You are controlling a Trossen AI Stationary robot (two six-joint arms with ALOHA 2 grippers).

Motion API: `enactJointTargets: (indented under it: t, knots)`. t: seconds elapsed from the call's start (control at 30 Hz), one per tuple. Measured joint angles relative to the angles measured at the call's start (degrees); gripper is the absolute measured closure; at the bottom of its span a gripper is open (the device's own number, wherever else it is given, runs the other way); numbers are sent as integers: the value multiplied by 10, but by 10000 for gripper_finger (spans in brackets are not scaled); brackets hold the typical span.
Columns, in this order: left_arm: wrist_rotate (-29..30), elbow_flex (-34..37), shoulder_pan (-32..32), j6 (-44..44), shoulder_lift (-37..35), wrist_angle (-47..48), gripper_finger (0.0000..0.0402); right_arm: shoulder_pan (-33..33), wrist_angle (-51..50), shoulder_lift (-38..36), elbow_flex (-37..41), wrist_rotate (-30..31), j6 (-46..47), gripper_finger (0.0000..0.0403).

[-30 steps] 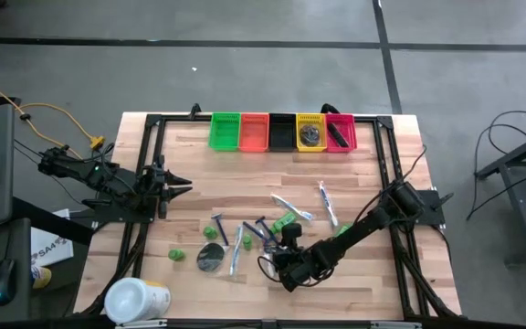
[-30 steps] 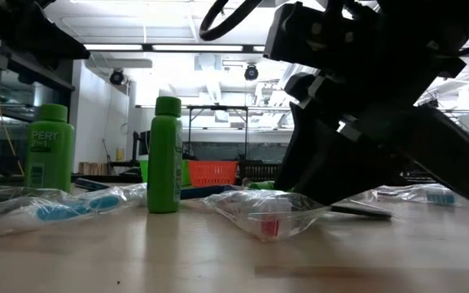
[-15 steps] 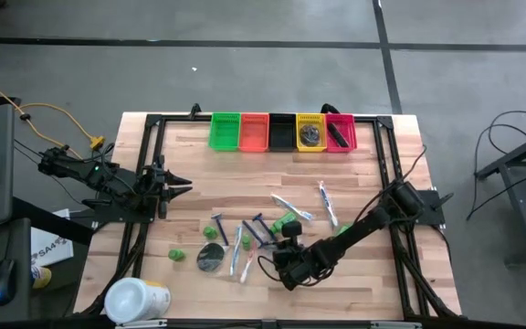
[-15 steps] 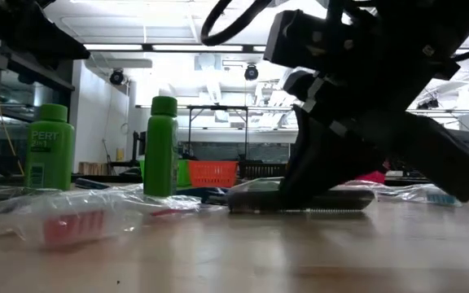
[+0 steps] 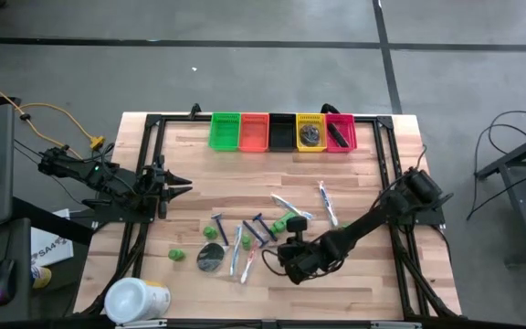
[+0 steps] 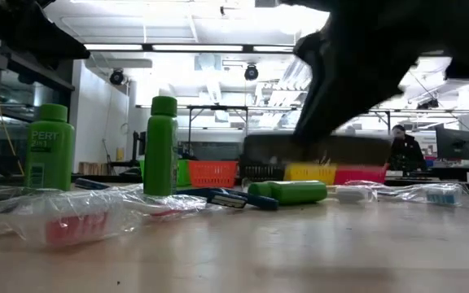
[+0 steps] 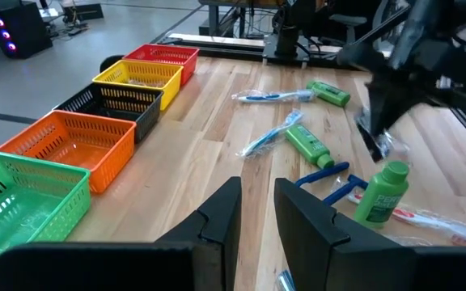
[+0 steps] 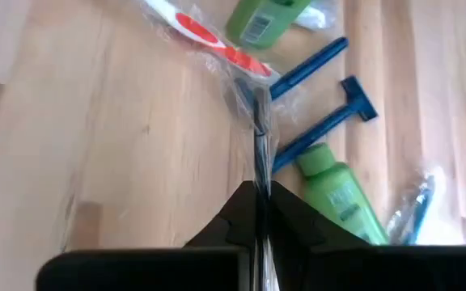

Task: Pick & Place Travel size toiletries
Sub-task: Put the black comb into the red bin

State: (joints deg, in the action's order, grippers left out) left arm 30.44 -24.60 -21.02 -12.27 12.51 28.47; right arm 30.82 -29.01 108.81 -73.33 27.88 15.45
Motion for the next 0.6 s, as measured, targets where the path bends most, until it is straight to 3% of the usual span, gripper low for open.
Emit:
enactJointTargets:
  t: [0.3, 0.6]
  knots:
    - [0, 0, 0, -3, 0, 0, 325, -42, -147, -105, -2, 48, 73, 392]
    - [0, 0, 0, -5, 0, -1, 325, -165, -297, -202, -2, 68, 147, 392]
